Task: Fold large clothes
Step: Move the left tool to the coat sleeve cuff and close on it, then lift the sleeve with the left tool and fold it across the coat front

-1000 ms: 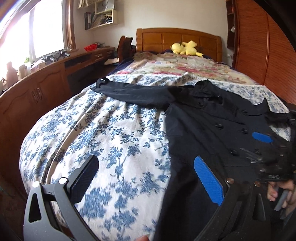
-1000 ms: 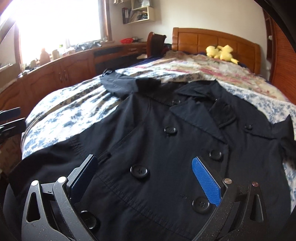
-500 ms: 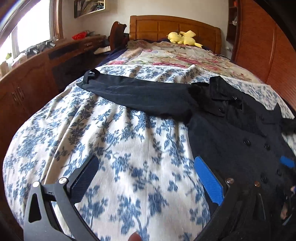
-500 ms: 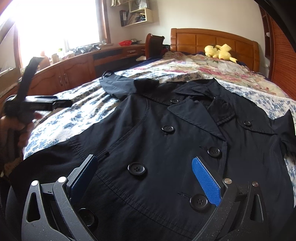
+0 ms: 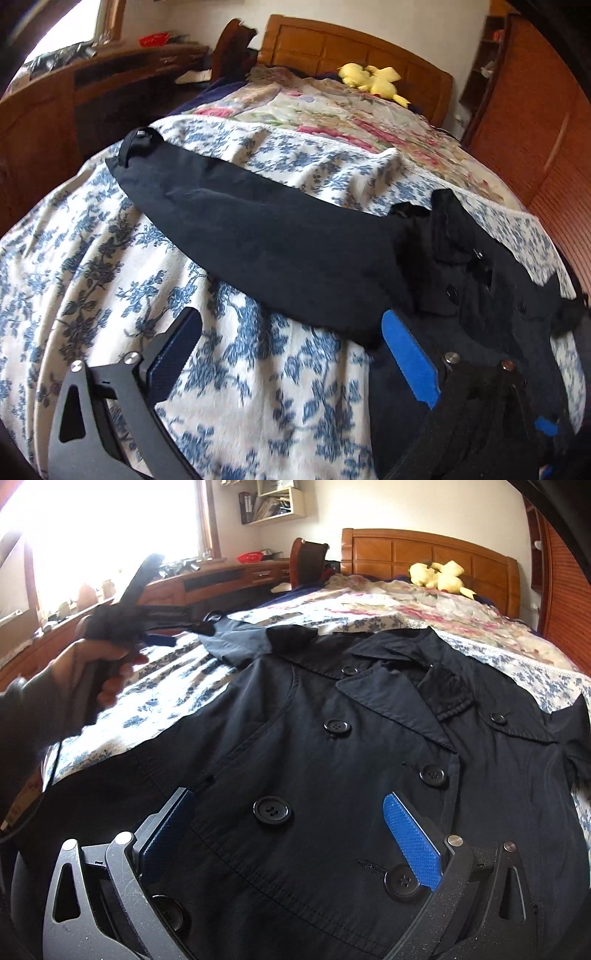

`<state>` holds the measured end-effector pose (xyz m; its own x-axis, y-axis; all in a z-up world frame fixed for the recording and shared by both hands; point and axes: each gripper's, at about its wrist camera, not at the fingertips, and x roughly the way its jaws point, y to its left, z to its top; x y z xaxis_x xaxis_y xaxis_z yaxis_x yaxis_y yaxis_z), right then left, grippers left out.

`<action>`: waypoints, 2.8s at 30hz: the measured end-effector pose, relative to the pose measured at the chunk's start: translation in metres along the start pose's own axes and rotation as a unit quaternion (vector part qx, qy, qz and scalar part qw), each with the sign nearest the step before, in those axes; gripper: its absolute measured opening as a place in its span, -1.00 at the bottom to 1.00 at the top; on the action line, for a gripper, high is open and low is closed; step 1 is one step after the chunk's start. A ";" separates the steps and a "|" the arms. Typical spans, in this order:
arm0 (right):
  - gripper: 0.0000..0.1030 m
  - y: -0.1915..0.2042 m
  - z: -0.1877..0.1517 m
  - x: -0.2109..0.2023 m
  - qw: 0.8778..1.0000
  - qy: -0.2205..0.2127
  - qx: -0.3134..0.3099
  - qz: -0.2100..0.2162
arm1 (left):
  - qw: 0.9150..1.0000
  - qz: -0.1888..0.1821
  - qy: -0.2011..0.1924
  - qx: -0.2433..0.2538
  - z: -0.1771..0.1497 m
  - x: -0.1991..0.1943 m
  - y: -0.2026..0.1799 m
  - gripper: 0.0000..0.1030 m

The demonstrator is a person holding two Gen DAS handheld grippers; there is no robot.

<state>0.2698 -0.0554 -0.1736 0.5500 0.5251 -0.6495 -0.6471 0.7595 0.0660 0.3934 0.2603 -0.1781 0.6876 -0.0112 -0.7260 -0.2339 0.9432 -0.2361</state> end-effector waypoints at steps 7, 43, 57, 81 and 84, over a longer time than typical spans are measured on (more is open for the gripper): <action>1.00 0.001 0.000 0.000 1.000 0.000 -0.002 -0.002 | 0.999 0.014 0.020 -0.047 0.015 0.041 0.021 0.58; 1.00 0.009 -0.002 -0.009 1.000 -0.019 -0.019 -0.010 | 0.998 -0.038 0.002 0.050 0.011 -0.053 -0.071 -1.00; 1.00 0.009 -0.002 -0.008 1.000 -0.017 -0.023 -0.011 | 0.996 0.006 -0.032 0.089 -0.008 -0.084 -0.052 -0.57; 1.00 0.012 -0.002 -0.003 1.000 -0.001 -0.029 -0.009 | 0.995 0.045 0.040 -0.082 -0.010 0.045 0.082 0.06; 1.00 0.013 -0.001 -0.001 1.000 -0.003 -0.029 -0.010 | 0.996 0.059 0.047 -0.051 -0.003 0.051 0.070 -0.49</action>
<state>0.2599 -0.0469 -0.1728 0.5667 0.5124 -0.6452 -0.6650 0.7468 0.0090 0.4103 0.3247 -0.2339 0.5851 0.0620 -0.8086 -0.3816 0.9008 -0.2071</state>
